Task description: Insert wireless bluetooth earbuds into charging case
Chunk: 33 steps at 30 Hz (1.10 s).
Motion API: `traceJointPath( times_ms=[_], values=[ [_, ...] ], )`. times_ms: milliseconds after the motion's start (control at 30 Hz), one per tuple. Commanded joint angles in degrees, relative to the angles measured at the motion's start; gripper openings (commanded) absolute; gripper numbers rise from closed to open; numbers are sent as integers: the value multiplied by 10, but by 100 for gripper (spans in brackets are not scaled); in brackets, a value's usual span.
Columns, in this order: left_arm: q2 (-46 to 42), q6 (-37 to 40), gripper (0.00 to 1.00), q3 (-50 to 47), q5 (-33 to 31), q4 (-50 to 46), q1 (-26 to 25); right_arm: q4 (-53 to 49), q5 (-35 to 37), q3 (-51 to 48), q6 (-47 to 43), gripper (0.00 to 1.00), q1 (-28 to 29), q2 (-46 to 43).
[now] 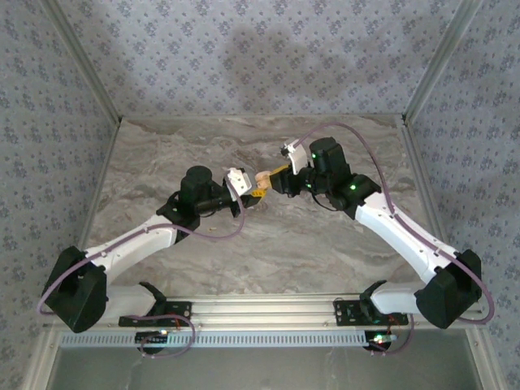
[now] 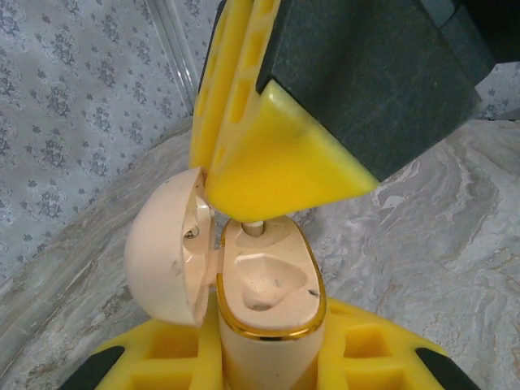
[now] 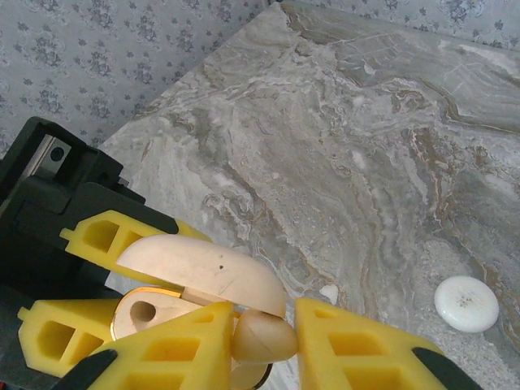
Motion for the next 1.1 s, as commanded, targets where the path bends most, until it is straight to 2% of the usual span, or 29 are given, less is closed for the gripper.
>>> traceJointPath(
  times_ms=[0,300,400,567,700,767,833,1067],
  values=[
    [-16,-6,17,19,6,28,-5,-15,-4,2,0,30,2,1],
    [-10,-17,17,11,6,34,-5,24,-77,11,33,58,-26,-29],
    [-9,-19,17,9,7,35,-5,32,-117,10,36,63,-43,-43],
    [-11,-20,17,9,12,36,-5,28,-198,11,6,65,-88,-56],
    [-13,-19,17,9,19,36,-5,-36,-242,26,-91,66,-118,-49],
    [-14,-21,18,9,24,36,-5,-53,-272,26,-161,62,-129,-45],
    [-15,-21,18,9,30,36,-5,-81,-297,26,-271,57,-129,-45],
    [-18,-13,18,13,51,29,-5,-167,-244,88,-487,51,-121,-7]
  ],
)
